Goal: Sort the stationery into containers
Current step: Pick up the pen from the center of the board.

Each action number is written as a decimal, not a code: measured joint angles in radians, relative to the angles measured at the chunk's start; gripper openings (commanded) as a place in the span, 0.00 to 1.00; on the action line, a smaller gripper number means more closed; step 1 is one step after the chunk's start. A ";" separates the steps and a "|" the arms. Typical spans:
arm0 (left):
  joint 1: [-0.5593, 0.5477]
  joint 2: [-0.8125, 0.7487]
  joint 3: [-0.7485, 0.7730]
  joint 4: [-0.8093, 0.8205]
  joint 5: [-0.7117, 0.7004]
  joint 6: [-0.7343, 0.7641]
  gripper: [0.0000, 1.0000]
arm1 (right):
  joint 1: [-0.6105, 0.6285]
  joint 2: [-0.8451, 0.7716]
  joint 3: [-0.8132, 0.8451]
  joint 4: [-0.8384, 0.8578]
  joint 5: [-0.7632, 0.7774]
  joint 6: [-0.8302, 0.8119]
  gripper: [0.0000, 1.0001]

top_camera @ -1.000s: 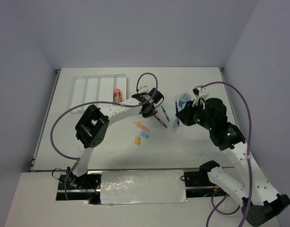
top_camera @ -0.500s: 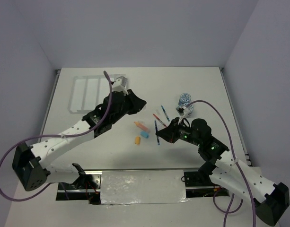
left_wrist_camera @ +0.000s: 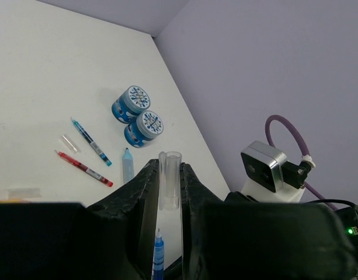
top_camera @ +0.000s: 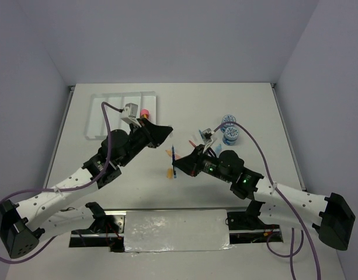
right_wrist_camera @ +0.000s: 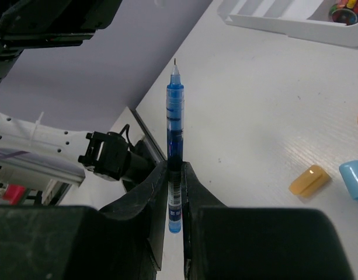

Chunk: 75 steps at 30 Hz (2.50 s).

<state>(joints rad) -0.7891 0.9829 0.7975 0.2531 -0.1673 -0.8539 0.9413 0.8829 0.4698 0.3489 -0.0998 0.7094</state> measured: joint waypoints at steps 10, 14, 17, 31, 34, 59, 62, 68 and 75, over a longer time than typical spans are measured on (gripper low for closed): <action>0.000 -0.016 -0.015 0.003 0.002 0.022 0.01 | 0.026 0.038 0.084 0.002 0.069 -0.027 0.00; 0.000 -0.016 -0.019 0.006 0.012 0.041 0.01 | 0.027 0.063 0.095 0.002 0.074 -0.027 0.00; 0.000 -0.016 -0.019 0.010 0.015 0.043 0.02 | 0.030 0.068 0.095 -0.002 0.080 -0.027 0.00; -0.001 -0.027 -0.024 0.010 0.011 0.045 0.03 | 0.032 0.067 0.095 -0.009 0.089 -0.027 0.00; -0.001 -0.027 -0.024 0.010 0.008 0.047 0.03 | 0.037 0.061 0.095 -0.015 0.090 -0.027 0.00; -0.002 -0.027 -0.024 0.011 0.006 0.070 0.04 | 0.051 0.042 0.095 -0.043 0.122 -0.027 0.00; -0.002 -0.027 -0.024 0.011 0.007 0.070 0.04 | 0.051 0.042 0.095 -0.049 0.127 -0.028 0.00; -0.002 -0.027 -0.024 0.011 0.012 0.070 0.04 | 0.051 0.042 0.095 -0.059 0.131 -0.039 0.00; -0.002 -0.026 -0.026 0.016 0.016 0.070 0.04 | 0.051 0.042 0.101 -0.068 0.132 -0.049 0.00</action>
<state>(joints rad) -0.7906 0.9573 0.7719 0.2695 -0.1516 -0.7841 0.9924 0.9253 0.5705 0.2806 0.0319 0.6601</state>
